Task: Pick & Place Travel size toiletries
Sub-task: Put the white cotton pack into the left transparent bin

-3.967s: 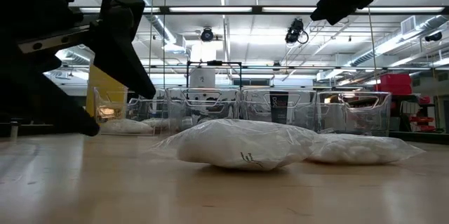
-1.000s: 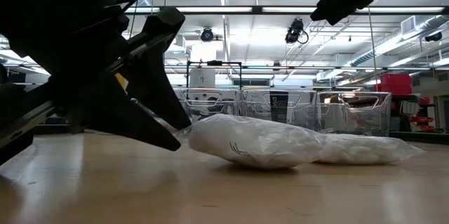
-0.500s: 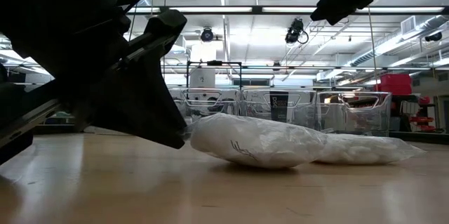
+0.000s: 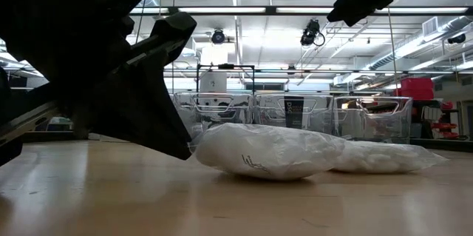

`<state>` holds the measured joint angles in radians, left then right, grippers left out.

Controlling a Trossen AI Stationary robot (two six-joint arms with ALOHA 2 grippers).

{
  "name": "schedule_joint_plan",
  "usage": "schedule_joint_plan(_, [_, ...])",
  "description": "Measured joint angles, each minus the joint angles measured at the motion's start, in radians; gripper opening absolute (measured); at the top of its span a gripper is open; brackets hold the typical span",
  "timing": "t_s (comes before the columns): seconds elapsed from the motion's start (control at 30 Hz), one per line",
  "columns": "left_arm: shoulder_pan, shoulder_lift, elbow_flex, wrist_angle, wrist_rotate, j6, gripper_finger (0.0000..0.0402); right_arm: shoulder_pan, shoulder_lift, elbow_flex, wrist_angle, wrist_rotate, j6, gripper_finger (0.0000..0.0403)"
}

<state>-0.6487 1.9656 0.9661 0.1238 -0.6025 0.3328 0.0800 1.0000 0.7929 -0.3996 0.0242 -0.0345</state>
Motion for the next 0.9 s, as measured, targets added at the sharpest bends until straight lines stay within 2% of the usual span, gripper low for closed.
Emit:
schedule_joint_plan(0.33, [0.0,0.0,0.0,0.0,-0.003,0.004,0.0008,0.0,0.0,0.0,0.0,0.0,0.0,0.0008])
schedule_joint_plan(0.6, [0.0,0.006,0.043,-0.027,-0.004,0.079,0.0008,0.0,0.0,0.0,0.0,0.0,0.0,0.0008])
schedule_joint_plan(0.9, [-0.001,0.006,0.128,-0.169,-0.005,0.087,0.0005,0.0,0.0,0.0,0.0,-0.001,0.0,0.0008])
